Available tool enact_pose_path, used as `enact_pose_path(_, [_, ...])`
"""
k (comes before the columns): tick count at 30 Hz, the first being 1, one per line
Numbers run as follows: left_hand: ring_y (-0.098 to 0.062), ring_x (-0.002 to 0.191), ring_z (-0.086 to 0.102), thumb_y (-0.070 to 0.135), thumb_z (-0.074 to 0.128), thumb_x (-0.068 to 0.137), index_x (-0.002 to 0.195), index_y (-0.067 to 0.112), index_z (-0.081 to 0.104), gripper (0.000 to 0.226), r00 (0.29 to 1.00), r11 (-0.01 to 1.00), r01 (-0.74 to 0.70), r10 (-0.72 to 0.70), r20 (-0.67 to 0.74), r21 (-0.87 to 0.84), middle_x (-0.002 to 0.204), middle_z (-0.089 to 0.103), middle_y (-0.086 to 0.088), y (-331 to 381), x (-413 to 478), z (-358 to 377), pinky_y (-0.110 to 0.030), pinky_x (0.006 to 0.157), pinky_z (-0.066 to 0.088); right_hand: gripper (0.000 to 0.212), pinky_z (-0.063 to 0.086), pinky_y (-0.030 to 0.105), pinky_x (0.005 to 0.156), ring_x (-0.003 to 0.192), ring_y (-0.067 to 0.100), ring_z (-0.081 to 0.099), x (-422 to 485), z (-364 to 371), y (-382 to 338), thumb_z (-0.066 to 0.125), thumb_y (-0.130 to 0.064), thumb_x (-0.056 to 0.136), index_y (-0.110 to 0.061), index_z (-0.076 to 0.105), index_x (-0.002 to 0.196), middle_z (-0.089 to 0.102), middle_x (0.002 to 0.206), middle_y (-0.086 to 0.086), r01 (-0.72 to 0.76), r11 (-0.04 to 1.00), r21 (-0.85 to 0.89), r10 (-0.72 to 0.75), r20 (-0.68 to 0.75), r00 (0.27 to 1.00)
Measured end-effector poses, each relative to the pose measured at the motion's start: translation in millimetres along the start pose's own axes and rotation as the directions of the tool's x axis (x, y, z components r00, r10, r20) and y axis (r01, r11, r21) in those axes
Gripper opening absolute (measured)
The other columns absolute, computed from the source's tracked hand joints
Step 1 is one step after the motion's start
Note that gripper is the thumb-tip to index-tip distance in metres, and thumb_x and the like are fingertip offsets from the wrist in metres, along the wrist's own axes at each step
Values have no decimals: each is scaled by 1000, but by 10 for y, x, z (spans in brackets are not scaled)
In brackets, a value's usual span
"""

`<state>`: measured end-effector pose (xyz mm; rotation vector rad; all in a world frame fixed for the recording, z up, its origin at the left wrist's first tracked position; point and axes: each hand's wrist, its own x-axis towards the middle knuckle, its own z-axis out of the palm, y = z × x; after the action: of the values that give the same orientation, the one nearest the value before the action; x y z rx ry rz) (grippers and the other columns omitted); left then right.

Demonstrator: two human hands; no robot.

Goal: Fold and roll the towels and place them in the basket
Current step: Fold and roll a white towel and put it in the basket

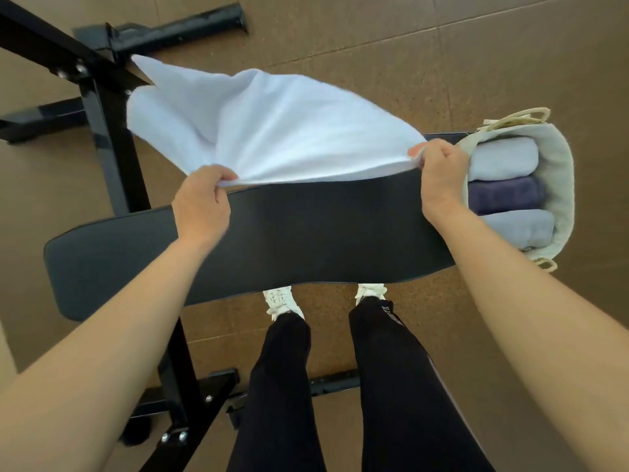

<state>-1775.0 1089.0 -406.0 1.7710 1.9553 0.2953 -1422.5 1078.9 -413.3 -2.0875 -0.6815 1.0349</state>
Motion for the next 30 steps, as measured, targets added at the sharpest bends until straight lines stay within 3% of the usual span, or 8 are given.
enact_pose_path(4, [-25,117,61,3,43,99,116,17,73,37,980,997,60,-70,185,54,124,71,-1,-264,-318,417,-39,100,47,24,37,3,71,98,12,57,-118,-142,493,47,-18,99,-7,69,98,67,105,1,94,944,-316,-54,132,990])
enact_pose_path(9, [-26,120,62,9,44,102,120,18,73,35,936,990,105,-129,327,90,129,70,0,-479,-719,951,-40,103,47,19,44,26,81,97,20,58,-210,-190,1270,52,-13,96,-8,70,93,65,104,5,209,832,-514,-71,275,959])
enact_pose_path(15, [-26,118,61,12,52,102,128,19,69,32,876,982,53,-134,464,183,127,69,-2,-665,-1115,1251,-42,95,51,26,48,37,90,112,25,55,-315,-269,1830,48,-8,100,-11,73,105,65,119,5,351,594,-724,-17,425,905])
enact_pose_path(18, [-29,115,56,14,64,94,129,16,65,35,928,980,-46,-29,372,193,124,62,-7,-634,-1148,1289,-43,89,52,24,45,42,95,116,28,50,-349,-220,1903,52,-6,98,-12,74,106,60,125,5,394,476,-786,-26,435,900])
enact_pose_path(20, [-34,115,54,14,69,89,130,14,62,41,946,966,-116,36,323,232,125,58,-12,-578,-1057,1337,-45,90,50,22,39,43,97,115,30,47,-371,-189,1932,57,-6,94,-16,73,105,59,123,4,408,336,-849,-42,419,907])
enact_pose_path(24, [-38,121,51,6,71,78,130,15,58,54,929,913,-210,74,363,350,132,56,-12,-560,-814,1470,-47,91,45,22,35,48,98,112,32,45,-453,-160,1937,65,-11,86,-19,71,106,58,114,6,350,64,-934,0,351,936])
enact_pose_path(27, [-39,111,52,-4,64,72,121,13,59,52,934,870,-195,25,355,454,122,56,-12,-625,-673,1488,-47,81,41,26,36,50,100,115,33,45,-484,-224,1965,66,-10,85,-17,70,110,57,116,7,323,11,-946,37,323,946])
enact_pose_path(30, [-40,99,53,-2,59,84,113,10,60,32,923,835,-234,29,384,498,111,59,-13,-726,-635,1491,-46,74,38,32,35,49,104,121,33,43,-524,-278,1984,65,-14,85,-14,67,117,55,126,7,262,-7,-965,97,260,961])
